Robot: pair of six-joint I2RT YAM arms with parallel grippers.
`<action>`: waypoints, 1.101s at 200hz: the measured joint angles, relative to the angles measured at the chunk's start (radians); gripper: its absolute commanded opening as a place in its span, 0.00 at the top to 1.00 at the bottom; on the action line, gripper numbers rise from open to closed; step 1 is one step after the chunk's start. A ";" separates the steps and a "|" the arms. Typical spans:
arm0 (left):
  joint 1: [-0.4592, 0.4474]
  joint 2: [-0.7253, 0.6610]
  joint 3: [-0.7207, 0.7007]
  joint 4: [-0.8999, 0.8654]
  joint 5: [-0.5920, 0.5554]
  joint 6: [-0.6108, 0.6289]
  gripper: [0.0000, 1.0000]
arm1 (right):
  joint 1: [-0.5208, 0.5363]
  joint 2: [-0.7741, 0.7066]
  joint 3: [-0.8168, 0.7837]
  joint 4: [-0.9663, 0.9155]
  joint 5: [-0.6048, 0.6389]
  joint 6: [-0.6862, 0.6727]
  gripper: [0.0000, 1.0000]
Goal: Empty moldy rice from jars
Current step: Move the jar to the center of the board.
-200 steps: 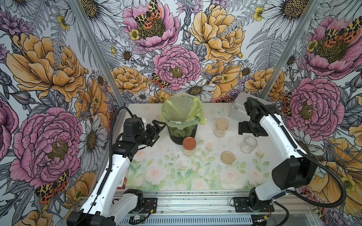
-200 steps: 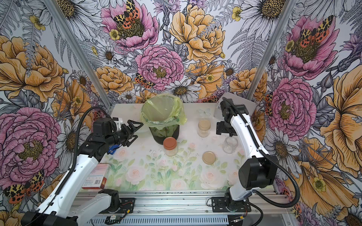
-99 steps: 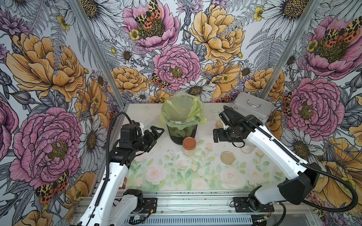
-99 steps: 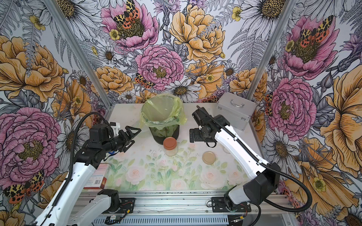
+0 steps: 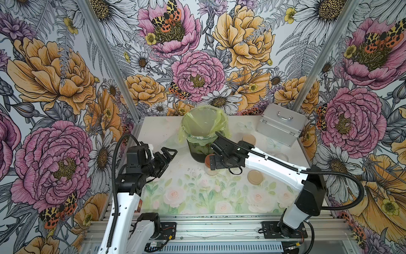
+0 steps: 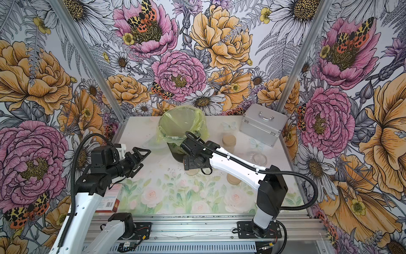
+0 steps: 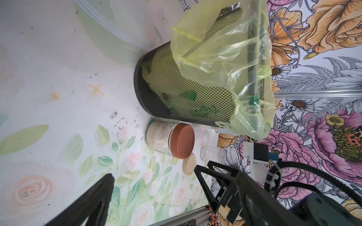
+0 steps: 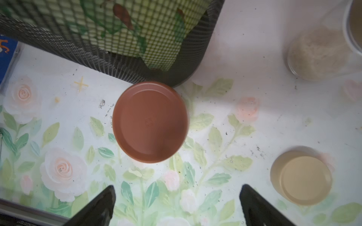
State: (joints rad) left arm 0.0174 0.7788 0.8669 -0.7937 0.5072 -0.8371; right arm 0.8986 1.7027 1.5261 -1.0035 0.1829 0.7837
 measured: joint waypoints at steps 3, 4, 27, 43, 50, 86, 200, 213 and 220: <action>0.003 -0.002 0.001 -0.005 0.002 0.002 0.01 | 0.003 0.007 0.005 0.003 0.000 0.002 0.01; 0.005 -0.004 0.002 -0.008 0.003 0.004 0.01 | 0.004 0.011 0.008 0.005 0.000 0.003 0.01; 0.031 -0.025 0.017 -0.054 0.024 0.019 0.01 | 0.015 0.055 0.051 0.029 -0.001 0.018 0.00; 0.043 -0.035 0.030 -0.081 0.037 0.032 0.01 | 0.020 0.082 0.079 0.037 -0.002 0.025 0.01; 0.047 -0.039 0.033 -0.089 0.042 0.036 0.01 | 0.021 0.095 0.091 0.042 -0.003 0.028 0.00; 0.069 -0.058 0.035 -0.126 0.063 0.053 0.01 | 0.028 0.145 0.109 0.058 -0.004 0.035 0.00; 0.079 -0.047 0.035 -0.139 0.090 0.060 0.01 | 0.038 0.213 0.109 0.068 0.043 0.038 0.01; 0.079 -0.047 0.035 -0.140 0.092 0.061 0.01 | 0.039 0.219 0.109 0.069 0.053 0.039 0.01; 0.079 -0.047 0.035 -0.142 0.093 0.061 0.01 | 0.041 0.222 0.109 0.069 0.057 0.039 0.00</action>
State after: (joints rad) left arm 0.0959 0.7322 0.9024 -0.9352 0.5999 -0.7765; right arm 0.9398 1.9251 1.6356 -0.9340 0.2401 0.8223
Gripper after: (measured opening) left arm 0.986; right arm 0.995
